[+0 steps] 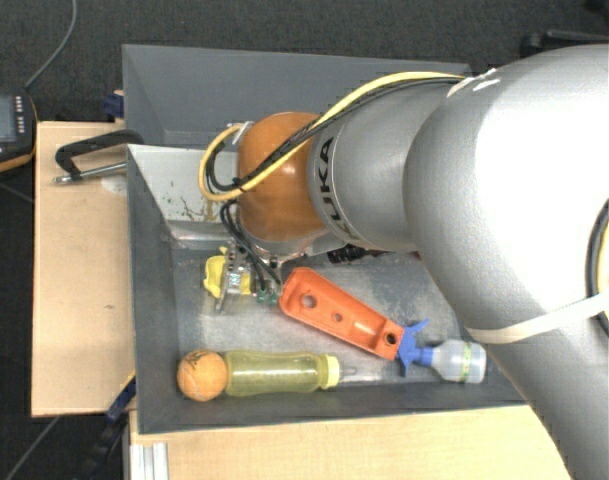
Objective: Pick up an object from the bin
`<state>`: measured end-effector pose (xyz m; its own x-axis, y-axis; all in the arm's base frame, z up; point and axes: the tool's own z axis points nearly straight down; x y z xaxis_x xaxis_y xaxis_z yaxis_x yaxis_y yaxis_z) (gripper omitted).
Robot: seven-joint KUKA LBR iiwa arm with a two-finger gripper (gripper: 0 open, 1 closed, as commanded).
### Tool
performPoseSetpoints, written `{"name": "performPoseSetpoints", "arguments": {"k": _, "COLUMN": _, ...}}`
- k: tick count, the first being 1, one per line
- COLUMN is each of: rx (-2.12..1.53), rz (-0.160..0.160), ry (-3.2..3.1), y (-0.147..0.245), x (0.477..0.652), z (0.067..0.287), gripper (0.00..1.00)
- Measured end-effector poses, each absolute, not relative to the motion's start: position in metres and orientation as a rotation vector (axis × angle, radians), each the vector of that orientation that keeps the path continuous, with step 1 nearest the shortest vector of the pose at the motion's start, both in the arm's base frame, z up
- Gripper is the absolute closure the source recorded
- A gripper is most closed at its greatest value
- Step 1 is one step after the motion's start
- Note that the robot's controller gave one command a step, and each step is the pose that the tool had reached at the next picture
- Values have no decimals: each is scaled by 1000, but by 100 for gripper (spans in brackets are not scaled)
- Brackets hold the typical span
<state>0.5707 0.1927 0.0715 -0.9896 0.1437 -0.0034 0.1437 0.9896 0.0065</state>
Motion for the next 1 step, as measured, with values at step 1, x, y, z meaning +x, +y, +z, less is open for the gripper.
{"name": "performPoseSetpoints", "arguments": {"k": 1, "rx": 228, "rz": 10, "ry": 3130, "y": 193, "x": 571, "z": 72, "gripper": 100}}
